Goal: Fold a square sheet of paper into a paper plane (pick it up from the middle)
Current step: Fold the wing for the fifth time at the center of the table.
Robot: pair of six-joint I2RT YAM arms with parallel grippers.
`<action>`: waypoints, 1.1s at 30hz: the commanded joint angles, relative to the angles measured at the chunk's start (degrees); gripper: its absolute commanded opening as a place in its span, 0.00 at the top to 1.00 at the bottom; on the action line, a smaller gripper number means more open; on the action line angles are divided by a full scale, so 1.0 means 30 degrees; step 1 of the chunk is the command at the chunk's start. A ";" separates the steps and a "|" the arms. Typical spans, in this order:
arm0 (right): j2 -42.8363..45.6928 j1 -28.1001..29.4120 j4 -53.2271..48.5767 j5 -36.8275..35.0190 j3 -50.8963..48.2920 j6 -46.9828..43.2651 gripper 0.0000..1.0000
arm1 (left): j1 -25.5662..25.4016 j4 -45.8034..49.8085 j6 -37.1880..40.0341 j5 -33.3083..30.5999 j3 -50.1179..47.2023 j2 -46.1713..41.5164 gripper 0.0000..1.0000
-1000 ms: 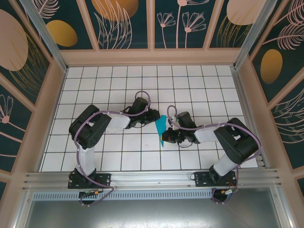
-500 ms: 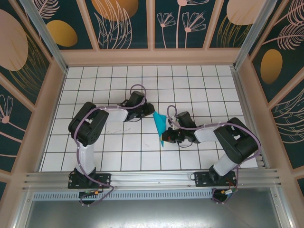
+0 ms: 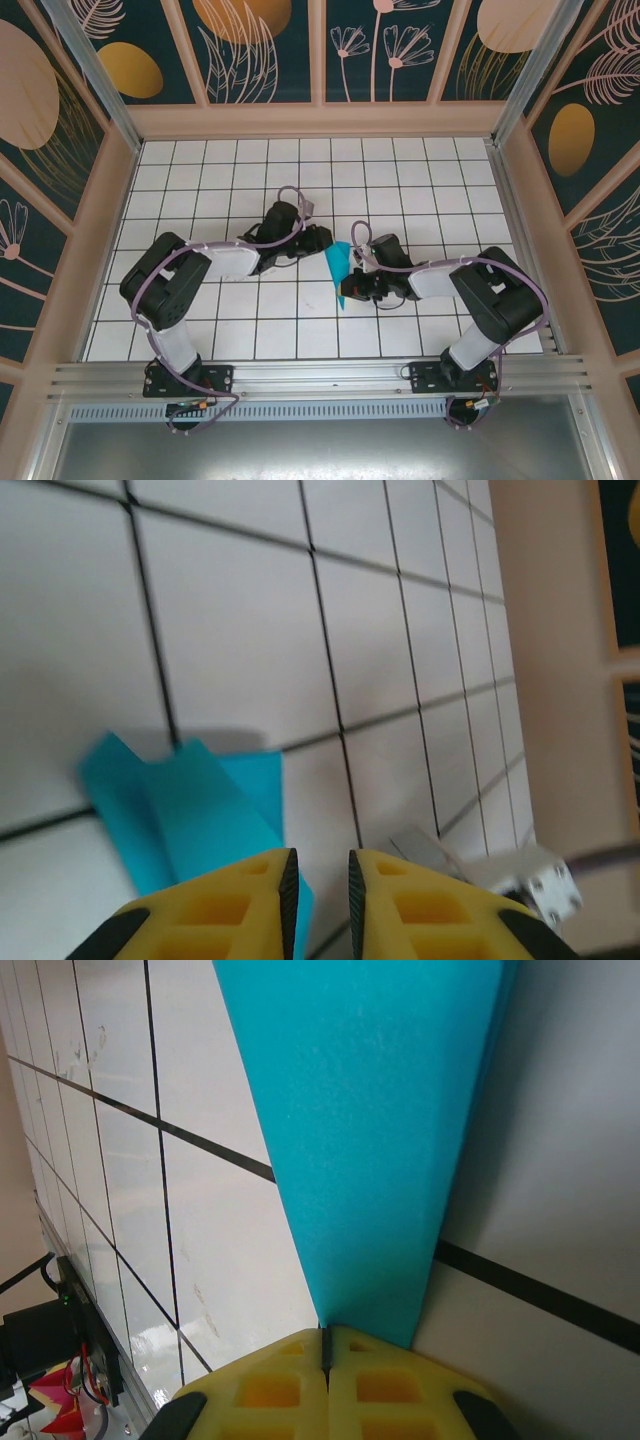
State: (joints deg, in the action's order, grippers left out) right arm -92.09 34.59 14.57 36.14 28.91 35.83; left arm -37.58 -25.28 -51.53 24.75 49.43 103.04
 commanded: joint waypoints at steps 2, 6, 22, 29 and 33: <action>-0.1198 0.0357 -0.2421 -0.0848 -0.0446 -0.0581 1.00 | -0.0625 -0.2722 -0.0375 0.2220 0.0057 0.1395 0.77; -0.1044 0.0365 -0.2496 -0.0855 -0.0436 -0.0548 1.00 | -0.0698 -0.2870 -0.0434 0.2031 0.0565 0.2446 0.77; 0.3620 0.0361 -0.1875 -0.1236 0.0185 0.0891 0.95 | -0.0676 -0.0713 -0.0873 -0.0817 0.0225 0.4088 0.77; 0.1321 0.0480 0.1721 -0.1001 0.0551 0.3545 0.96 | -0.0678 -0.0700 -0.1090 -0.0762 0.0323 0.4118 0.77; -0.0149 0.0578 0.1998 -0.0553 0.0583 0.3706 0.96 | -0.0681 -0.0715 -0.1244 -0.0781 0.0261 0.4148 0.78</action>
State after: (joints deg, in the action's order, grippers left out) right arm -90.28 35.75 17.72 33.10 29.65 44.95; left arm -39.72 -30.92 -54.89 25.91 51.33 114.17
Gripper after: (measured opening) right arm 0.068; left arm 0.226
